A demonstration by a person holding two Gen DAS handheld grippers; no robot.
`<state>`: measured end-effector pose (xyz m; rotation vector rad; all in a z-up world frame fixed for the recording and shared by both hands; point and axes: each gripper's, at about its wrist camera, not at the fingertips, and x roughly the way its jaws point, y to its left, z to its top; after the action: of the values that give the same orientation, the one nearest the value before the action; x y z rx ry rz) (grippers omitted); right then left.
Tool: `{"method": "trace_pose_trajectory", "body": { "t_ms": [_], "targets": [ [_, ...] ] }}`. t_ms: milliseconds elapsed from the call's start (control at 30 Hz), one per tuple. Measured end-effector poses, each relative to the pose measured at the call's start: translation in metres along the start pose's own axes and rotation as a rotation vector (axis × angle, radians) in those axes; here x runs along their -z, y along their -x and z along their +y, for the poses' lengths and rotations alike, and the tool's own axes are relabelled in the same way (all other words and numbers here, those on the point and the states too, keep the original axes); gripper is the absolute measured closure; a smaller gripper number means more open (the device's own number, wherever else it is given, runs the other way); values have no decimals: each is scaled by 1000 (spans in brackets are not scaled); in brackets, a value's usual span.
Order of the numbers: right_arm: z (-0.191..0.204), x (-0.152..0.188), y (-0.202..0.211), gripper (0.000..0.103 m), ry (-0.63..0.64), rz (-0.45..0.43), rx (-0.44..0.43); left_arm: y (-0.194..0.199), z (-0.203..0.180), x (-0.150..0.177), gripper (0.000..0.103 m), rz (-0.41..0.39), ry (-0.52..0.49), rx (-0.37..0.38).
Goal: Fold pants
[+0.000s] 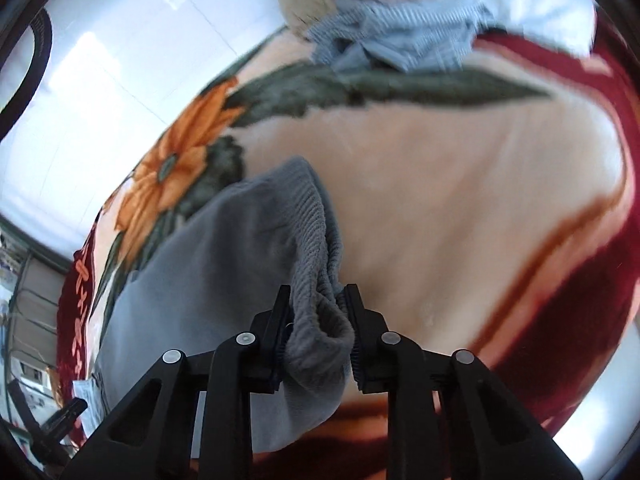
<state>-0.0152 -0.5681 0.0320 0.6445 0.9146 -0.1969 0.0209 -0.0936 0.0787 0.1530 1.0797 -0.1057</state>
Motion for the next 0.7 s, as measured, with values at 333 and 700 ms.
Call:
{"method": "trace_pose_trajectory", "body": {
  "t_ms": [333, 700],
  "targets": [
    [106, 10, 58, 78, 275, -88, -18, 17, 43, -17, 63, -50, -16, -88],
    [231, 70, 50, 78, 550, -43, -21, 38, 122, -7, 54, -59, 32, -101]
  ]
}}
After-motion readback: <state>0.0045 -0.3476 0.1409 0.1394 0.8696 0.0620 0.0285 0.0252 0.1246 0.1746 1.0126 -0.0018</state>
